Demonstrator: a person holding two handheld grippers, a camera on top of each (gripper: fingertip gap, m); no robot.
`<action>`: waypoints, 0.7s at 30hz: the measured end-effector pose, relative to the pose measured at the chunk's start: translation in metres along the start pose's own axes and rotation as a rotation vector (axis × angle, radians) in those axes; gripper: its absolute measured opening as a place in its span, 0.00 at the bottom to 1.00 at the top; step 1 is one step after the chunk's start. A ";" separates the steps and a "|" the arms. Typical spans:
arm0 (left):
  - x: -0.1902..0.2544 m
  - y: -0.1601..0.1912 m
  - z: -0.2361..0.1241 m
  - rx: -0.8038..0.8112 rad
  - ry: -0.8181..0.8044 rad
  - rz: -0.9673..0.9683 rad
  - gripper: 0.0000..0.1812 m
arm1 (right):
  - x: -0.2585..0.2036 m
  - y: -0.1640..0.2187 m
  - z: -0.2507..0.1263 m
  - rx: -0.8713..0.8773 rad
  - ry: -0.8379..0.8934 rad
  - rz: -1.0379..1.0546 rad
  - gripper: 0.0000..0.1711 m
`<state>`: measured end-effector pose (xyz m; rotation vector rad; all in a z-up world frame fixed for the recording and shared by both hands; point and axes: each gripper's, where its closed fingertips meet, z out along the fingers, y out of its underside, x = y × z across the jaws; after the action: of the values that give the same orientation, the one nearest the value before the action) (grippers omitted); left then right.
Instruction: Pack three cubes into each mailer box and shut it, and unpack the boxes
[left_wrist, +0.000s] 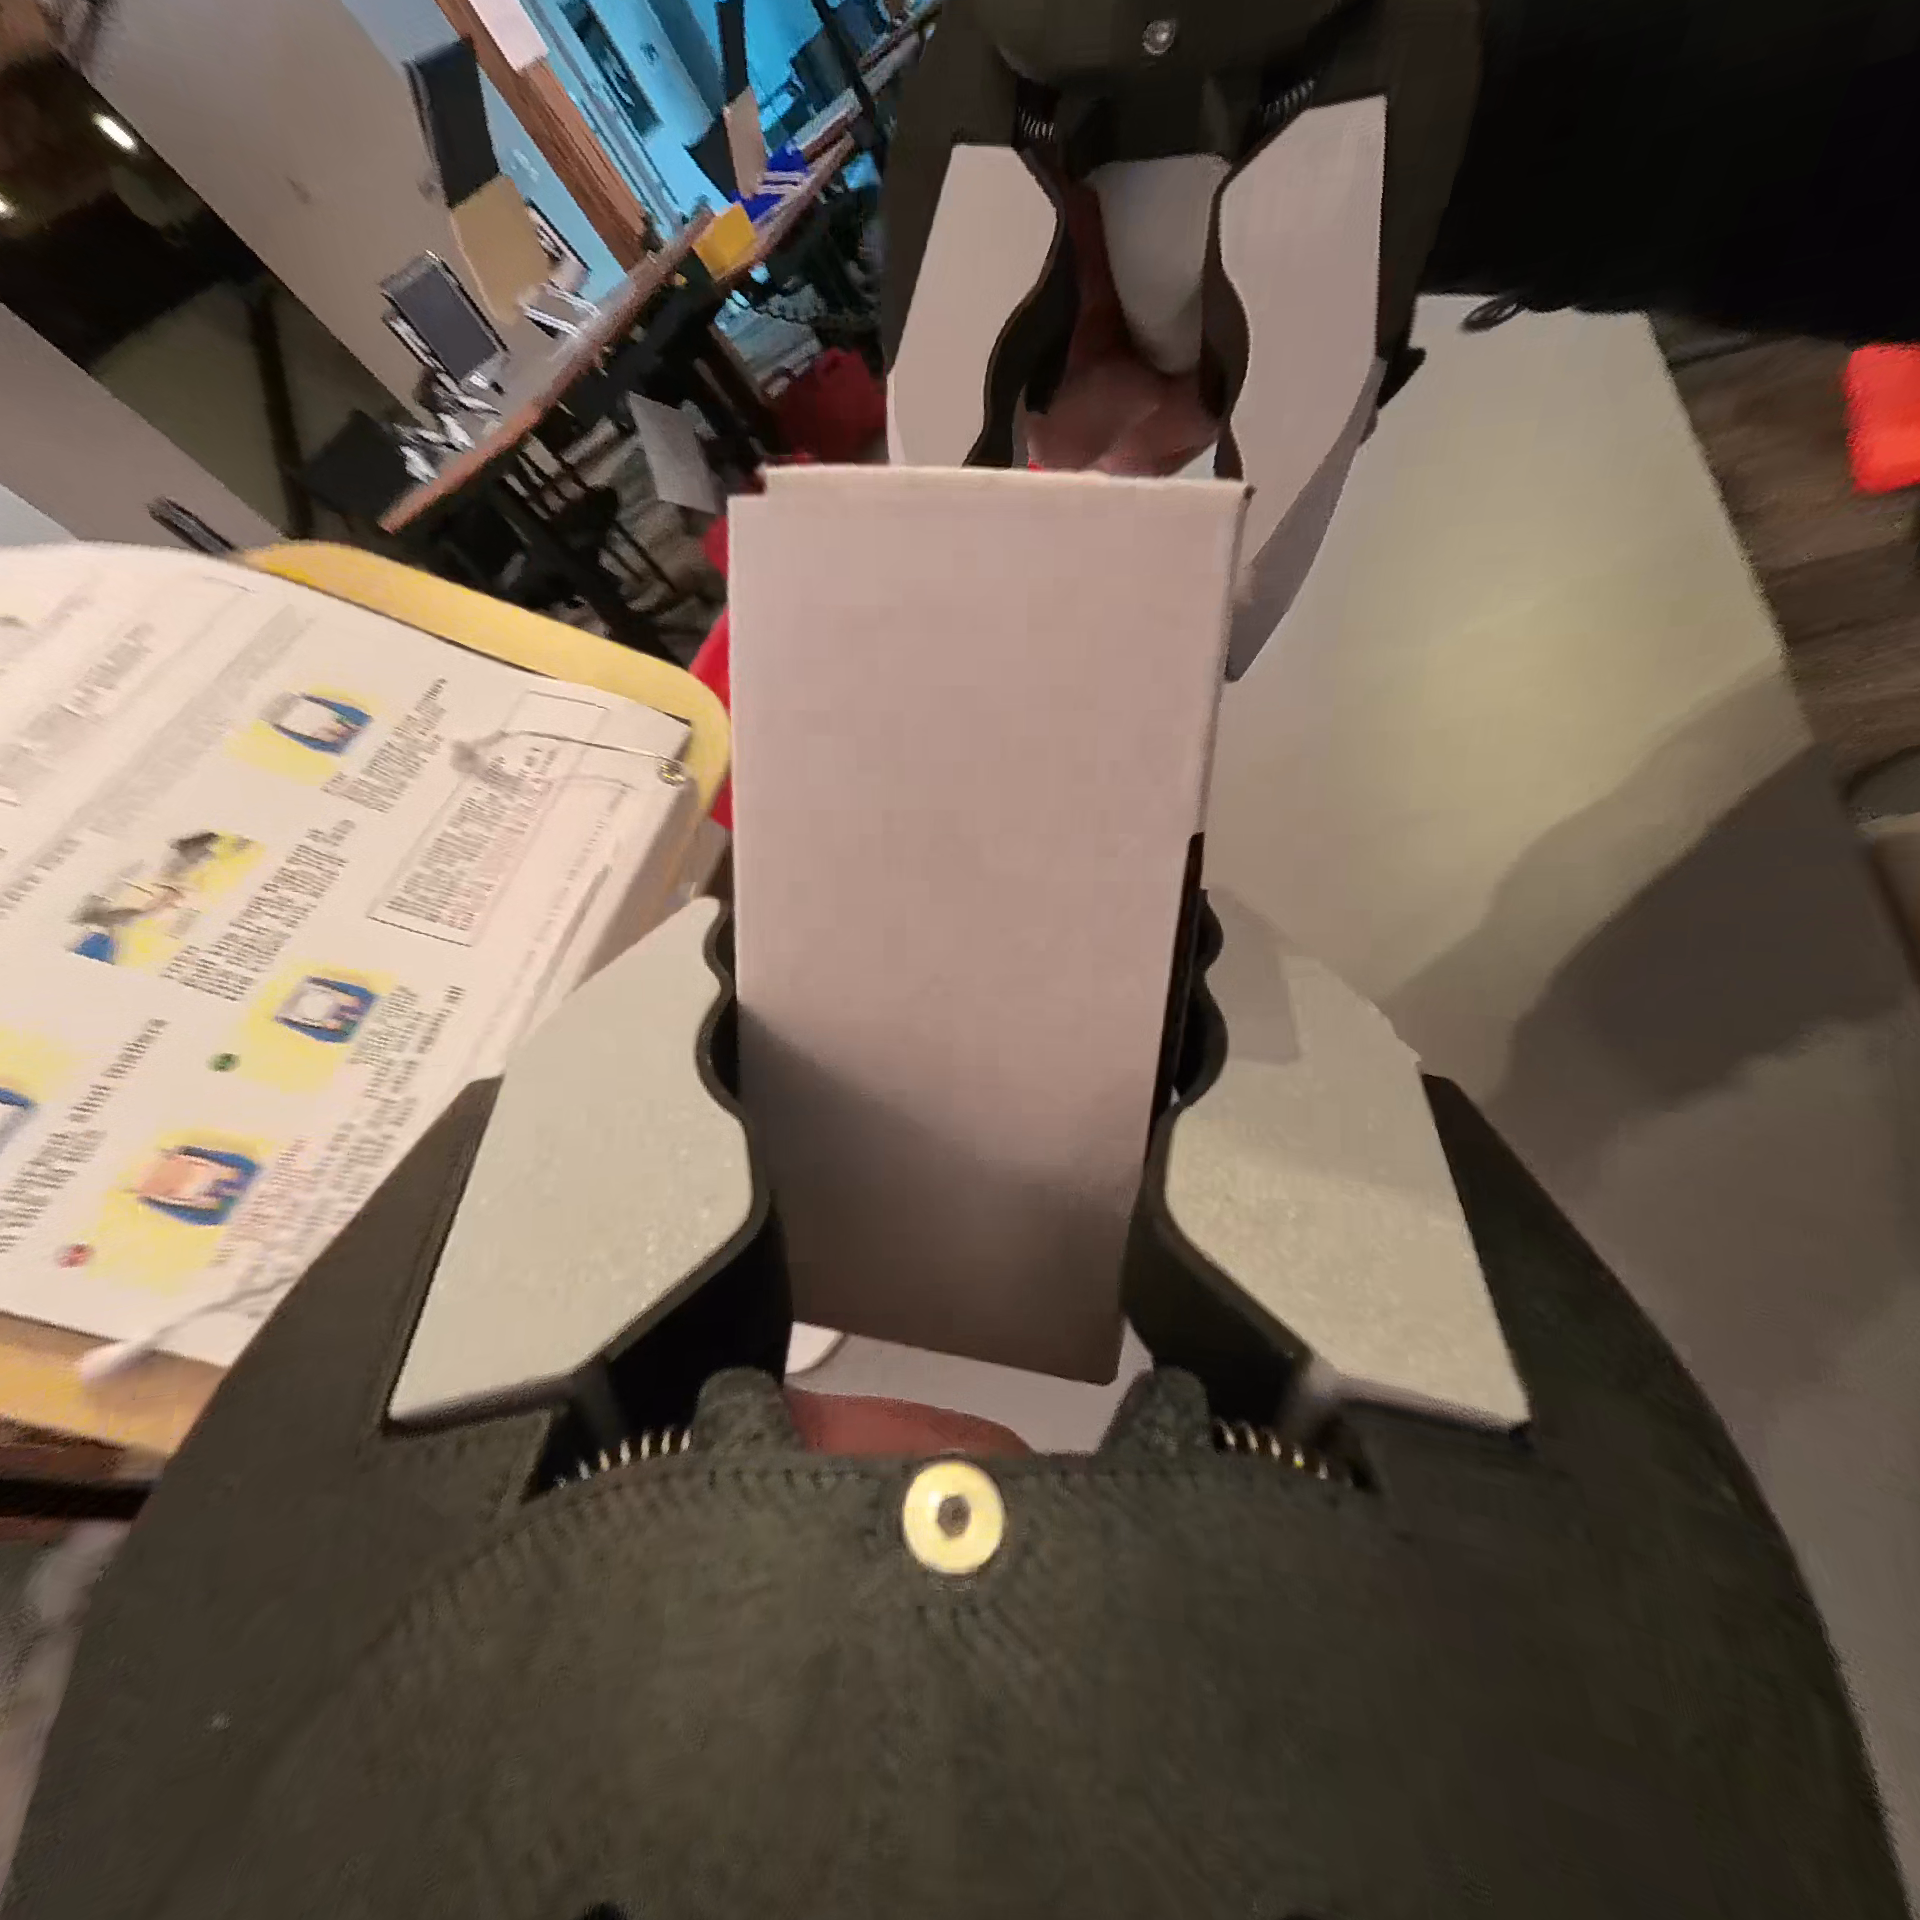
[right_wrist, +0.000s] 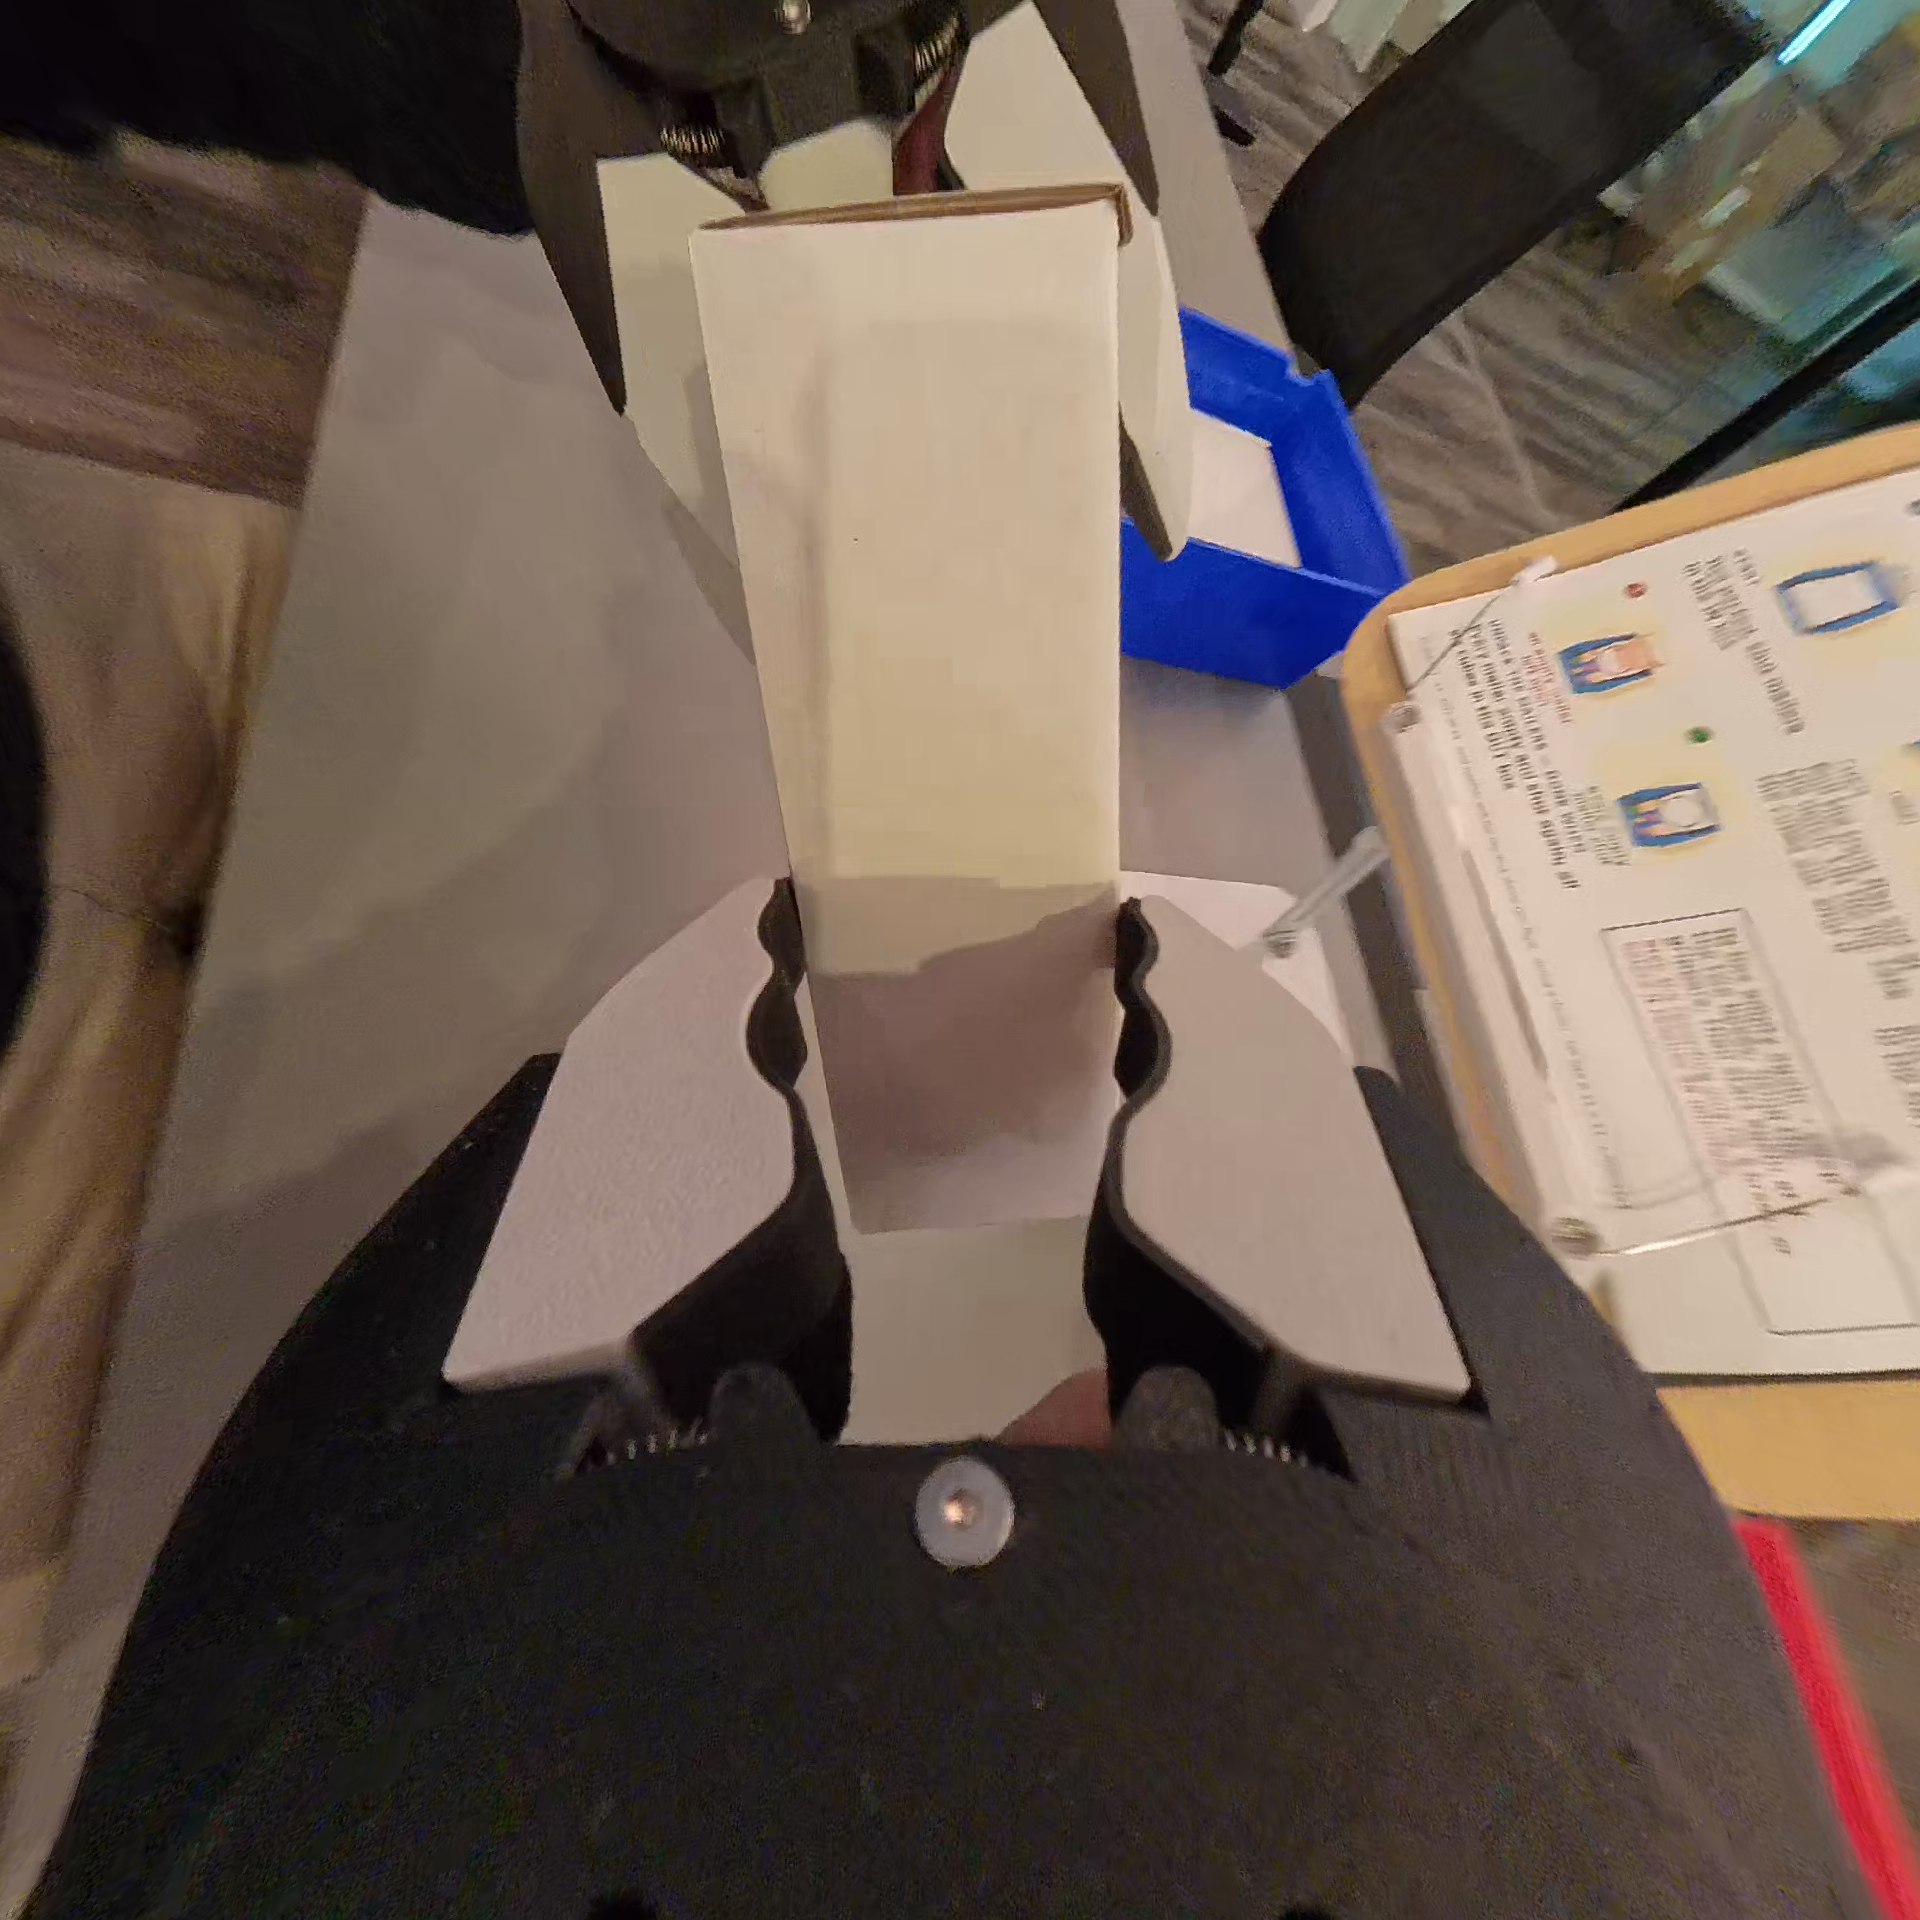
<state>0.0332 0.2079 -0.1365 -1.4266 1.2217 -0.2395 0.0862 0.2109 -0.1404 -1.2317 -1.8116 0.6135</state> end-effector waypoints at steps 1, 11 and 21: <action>0.001 0.002 0.001 -0.002 0.027 -0.038 0.44 | -0.001 0.001 0.000 0.009 -0.040 0.039 0.33; 0.002 0.012 0.006 -0.001 0.150 -0.213 0.44 | -0.001 0.003 0.000 0.080 -0.236 0.242 0.32; 0.008 0.020 0.010 -0.027 0.167 -0.128 0.44 | -0.008 0.016 0.005 0.036 -0.232 0.218 0.32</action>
<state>0.0331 0.2126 -0.1597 -1.5339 1.2739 -0.4392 0.0908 0.2102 -0.1580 -1.3914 -1.8569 0.9416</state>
